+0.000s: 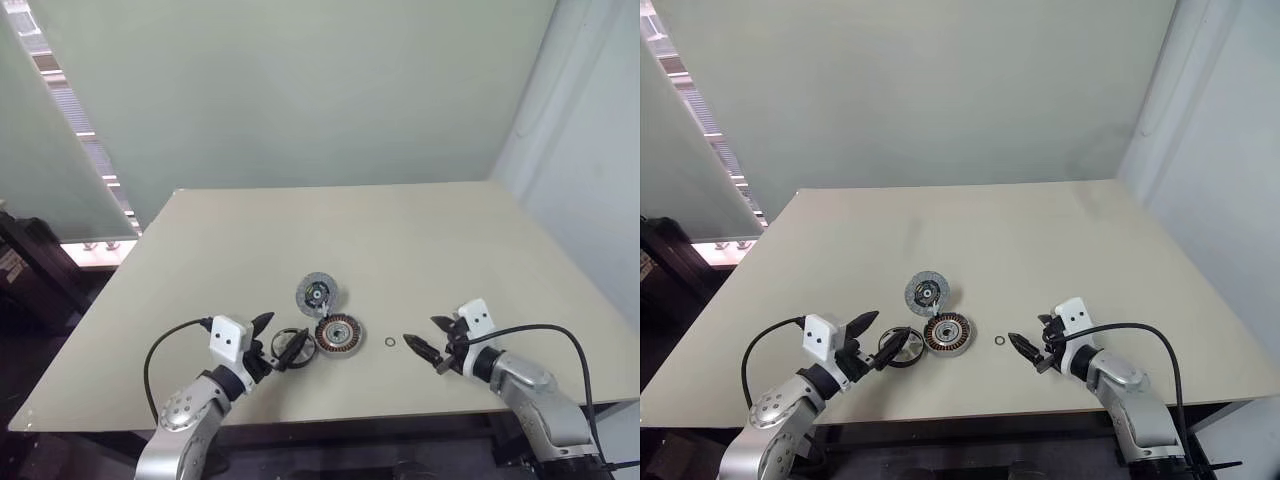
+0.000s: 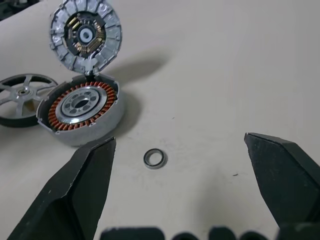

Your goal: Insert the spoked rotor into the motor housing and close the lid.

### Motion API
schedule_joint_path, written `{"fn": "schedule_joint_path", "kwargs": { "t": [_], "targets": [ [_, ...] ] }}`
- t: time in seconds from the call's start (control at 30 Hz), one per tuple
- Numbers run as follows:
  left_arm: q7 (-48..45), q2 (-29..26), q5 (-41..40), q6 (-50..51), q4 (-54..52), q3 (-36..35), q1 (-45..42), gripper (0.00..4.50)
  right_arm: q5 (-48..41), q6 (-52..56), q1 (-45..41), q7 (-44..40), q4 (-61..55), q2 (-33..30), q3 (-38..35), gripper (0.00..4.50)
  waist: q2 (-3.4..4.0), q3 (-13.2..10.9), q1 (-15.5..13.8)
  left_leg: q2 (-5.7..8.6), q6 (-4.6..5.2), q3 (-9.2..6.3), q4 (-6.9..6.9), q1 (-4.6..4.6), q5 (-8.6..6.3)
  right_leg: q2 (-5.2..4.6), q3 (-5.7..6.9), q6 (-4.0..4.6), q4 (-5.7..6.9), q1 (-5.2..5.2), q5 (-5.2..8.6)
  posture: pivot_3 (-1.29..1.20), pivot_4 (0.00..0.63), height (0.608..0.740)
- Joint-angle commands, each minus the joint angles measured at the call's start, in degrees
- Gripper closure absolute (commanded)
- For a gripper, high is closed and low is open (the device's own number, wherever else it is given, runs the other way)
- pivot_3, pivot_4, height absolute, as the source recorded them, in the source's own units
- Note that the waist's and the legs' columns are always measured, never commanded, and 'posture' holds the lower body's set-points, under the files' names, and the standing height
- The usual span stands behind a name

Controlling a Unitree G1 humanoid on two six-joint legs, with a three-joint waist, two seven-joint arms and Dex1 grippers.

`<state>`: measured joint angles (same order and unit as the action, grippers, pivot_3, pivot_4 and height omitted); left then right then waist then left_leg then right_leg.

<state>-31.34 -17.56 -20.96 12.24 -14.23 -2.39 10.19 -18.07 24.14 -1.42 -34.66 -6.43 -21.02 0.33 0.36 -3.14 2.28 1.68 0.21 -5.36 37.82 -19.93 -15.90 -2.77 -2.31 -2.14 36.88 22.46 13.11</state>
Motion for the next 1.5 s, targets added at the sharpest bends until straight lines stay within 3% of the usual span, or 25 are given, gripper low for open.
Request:
{"fn": "schedule_joint_path", "kwargs": {
  "t": [0.03, 0.23, 0.6, 1.5],
  "targets": [
    [-1.0, -0.4, 0.2, -0.7, -0.6, 0.7, -0.5, 0.05, -0.9, 1.0, -0.7, 0.5, -3.5, -0.1, -0.6, 0.0, 0.0, 0.0, 0.0, 0.0, 0.0, 0.0, 0.0, 0.0, 0.0, 0.0, 0.0, 0.0, 0.0, 0.0, 0.0, 0.0, 0.0, 0.74],
    [-3.5, -2.9, 1.0, 0.3, -0.4, 1.9, 0.7, 0.05, 1.3, 1.5, -0.9, 0.8, -2.2, -0.2, 2.3, 0.0, -0.02, 0.0, 0.0, -0.02, 0.0, 0.03, 0.01, -0.01, 0.0, 0.0, 0.0, 0.01, -0.02, 0.0, 0.01, 0.0, 0.0, 0.74],
    [-6.1, -5.0, 0.9, 3.5, -1.6, 4.5, 2.6, 0.05, 7.5, -5.9, -5.7, 1.6, 10.8, 3.3, 7.4, 0.0, -0.03, -0.1, 0.1, -0.08, 0.0, 0.07, 0.0, -0.01, 0.0, 0.01, 0.02, 0.01, -0.04, 0.03, 0.01, 0.0, 0.0, 0.74],
    [-5.9, -4.8, 1.3, 3.2, -1.7, 6.4, 3.6, 0.05, 12.0, -12.8, -9.8, 1.7, 23.4, 8.3, 8.6, 0.0, -0.02, -0.1, 0.3, -0.08, 0.01, 0.05, 0.0, 0.01, -0.01, 0.04, 0.0, 0.01, -0.03, 0.02, 0.0, 0.0, 0.0, 0.74]
  ]
}}
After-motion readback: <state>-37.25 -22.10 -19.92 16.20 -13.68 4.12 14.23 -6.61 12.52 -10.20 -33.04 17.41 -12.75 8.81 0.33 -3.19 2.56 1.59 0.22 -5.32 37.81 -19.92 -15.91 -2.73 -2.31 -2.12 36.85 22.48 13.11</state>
